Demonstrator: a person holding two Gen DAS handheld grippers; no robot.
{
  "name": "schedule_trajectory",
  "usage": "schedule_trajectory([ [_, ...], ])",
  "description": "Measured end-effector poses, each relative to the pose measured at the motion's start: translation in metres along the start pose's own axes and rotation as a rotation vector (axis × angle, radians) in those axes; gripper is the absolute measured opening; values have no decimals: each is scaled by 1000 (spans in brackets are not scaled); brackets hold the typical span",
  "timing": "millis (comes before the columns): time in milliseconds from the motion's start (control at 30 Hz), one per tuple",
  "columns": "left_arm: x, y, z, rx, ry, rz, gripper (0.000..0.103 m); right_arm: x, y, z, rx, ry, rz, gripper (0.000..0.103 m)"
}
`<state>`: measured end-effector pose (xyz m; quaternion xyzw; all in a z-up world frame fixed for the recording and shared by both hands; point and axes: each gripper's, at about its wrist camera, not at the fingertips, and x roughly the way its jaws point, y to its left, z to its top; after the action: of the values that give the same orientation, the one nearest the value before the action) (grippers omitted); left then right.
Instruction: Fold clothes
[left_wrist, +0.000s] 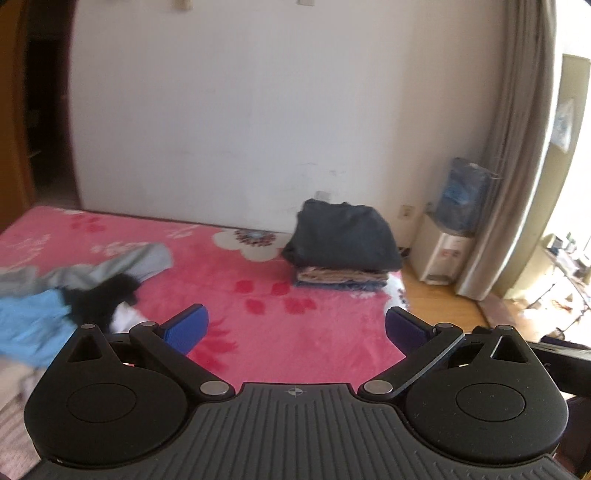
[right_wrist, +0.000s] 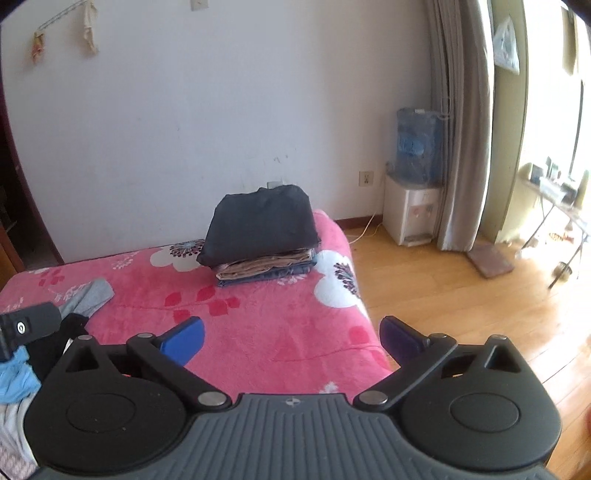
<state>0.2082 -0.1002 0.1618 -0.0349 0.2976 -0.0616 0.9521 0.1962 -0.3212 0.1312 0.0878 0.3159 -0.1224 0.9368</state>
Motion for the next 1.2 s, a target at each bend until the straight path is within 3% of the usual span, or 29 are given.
schedule_trajectory([
  [133, -38, -4, -6, 50, -34, 75, 103, -34, 0, -3, -58, -13, -7, 103],
  [433, -92, 2, -11, 32, -67, 88, 103, -97, 9, -18, -92, -61, -6, 103],
  [667, -98, -16, -17, 54, -22, 100, 103, -112, 15, -23, -128, -3, -27, 103],
  [900, -102, -36, -22, 49, 5, 139, 103, -125, 12, -28, -177, -26, -41, 103],
  [1200, -111, -53, -25, 42, 42, 175, 103, -120, -5, -34, -151, 24, -27, 103],
])
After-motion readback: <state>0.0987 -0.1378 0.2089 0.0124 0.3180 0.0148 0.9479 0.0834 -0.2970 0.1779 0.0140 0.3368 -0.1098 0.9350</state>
